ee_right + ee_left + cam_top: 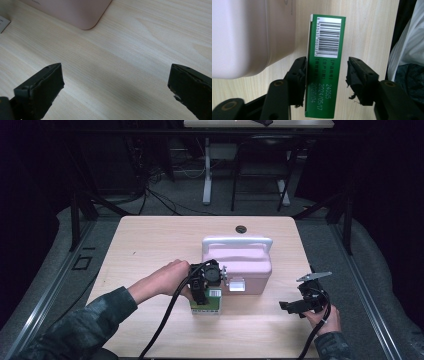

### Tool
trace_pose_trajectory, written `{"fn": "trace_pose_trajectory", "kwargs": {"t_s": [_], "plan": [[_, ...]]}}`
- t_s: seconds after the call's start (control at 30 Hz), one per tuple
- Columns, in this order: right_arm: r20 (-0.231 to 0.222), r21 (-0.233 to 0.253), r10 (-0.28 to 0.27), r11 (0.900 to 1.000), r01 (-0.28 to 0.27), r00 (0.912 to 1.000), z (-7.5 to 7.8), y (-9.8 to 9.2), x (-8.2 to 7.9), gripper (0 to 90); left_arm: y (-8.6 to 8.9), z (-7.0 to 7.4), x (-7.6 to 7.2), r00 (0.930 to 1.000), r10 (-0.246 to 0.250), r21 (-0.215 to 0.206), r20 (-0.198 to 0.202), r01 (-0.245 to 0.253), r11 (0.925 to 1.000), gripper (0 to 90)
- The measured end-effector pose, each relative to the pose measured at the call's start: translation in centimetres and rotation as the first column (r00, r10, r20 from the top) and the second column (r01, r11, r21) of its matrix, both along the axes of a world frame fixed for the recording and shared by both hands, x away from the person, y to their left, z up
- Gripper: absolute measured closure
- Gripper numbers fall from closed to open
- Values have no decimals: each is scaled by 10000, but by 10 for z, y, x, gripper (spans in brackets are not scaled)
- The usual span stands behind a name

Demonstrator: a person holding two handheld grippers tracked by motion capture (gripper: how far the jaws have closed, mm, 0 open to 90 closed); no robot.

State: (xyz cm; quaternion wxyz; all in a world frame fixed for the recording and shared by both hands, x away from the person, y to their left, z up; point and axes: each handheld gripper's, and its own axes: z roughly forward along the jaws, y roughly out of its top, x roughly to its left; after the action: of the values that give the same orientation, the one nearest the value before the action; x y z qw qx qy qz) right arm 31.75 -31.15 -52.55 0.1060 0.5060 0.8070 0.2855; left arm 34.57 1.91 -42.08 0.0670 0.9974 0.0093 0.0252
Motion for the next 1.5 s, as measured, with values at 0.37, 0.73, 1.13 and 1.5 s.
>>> {"fn": "trace_pose_trajectory", "kwargs": {"t_s": [0.37, 0.73, 1.13, 1.5], "plan": [[-31, 27, 63, 10000, -63, 10000, -1, 0, 0, 0, -9, -4, 2, 9996, -296, 784, -46, 298, 9965, 607], [-5, 7, 44, 10000, -44, 10000, 0, 0, 0, 0, -15, -2, -3, 9985, -556, 1378, 7, 550, 9889, 636], [-31, -51, 88, 9999, -88, 10000, 0, 1, 0, 0, -1, 17, -7, 9994, -345, 1289, -20, 344, 9911, 637], [-52, -87, 110, 9999, -110, 9999, -1, 1, 0, 0, 26, 17, -7, 9999, 101, 1508, -17, -97, 9885, 636]]}}
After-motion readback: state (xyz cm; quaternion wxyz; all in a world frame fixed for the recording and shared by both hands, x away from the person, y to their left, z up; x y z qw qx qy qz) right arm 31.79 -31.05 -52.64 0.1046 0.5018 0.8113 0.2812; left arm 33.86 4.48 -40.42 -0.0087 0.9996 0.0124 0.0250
